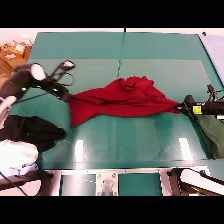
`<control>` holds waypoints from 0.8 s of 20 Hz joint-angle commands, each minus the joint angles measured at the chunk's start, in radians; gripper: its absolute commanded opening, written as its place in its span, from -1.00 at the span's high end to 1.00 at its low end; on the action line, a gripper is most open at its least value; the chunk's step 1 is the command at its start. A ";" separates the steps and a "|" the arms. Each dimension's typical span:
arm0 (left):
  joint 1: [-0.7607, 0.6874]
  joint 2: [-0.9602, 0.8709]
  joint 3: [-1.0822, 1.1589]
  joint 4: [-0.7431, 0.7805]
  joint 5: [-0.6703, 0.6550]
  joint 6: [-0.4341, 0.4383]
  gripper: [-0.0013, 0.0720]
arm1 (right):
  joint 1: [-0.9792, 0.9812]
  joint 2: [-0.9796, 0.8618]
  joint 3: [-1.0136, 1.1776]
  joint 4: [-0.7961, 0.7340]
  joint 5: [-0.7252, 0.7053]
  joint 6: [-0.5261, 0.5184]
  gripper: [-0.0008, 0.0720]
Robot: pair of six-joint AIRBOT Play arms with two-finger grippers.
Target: Fold the shirts.
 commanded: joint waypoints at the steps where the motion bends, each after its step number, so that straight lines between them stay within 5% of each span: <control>1: 0.119 0.017 0.031 -0.152 -0.205 0.000 0.91 | 0.016 0.031 0.028 0.150 0.085 -0.055 0.94; 4: 0.124 0.049 0.059 -0.239 -0.298 -0.008 0.91 | 0.035 0.071 0.127 0.329 0.249 -0.079 0.94; 7: 0.167 0.129 0.238 -0.236 -0.379 -0.126 0.91 | -0.011 0.142 0.380 0.403 0.318 -0.014 0.94; 12: 0.310 0.327 0.729 -0.319 -0.283 -0.415 0.91 | -0.129 0.289 0.858 0.420 0.201 0.140 0.93; 16: 0.320 0.451 0.951 -0.309 -0.228 -0.544 0.91 | -0.228 0.373 1.109 0.419 0.107 0.221 0.93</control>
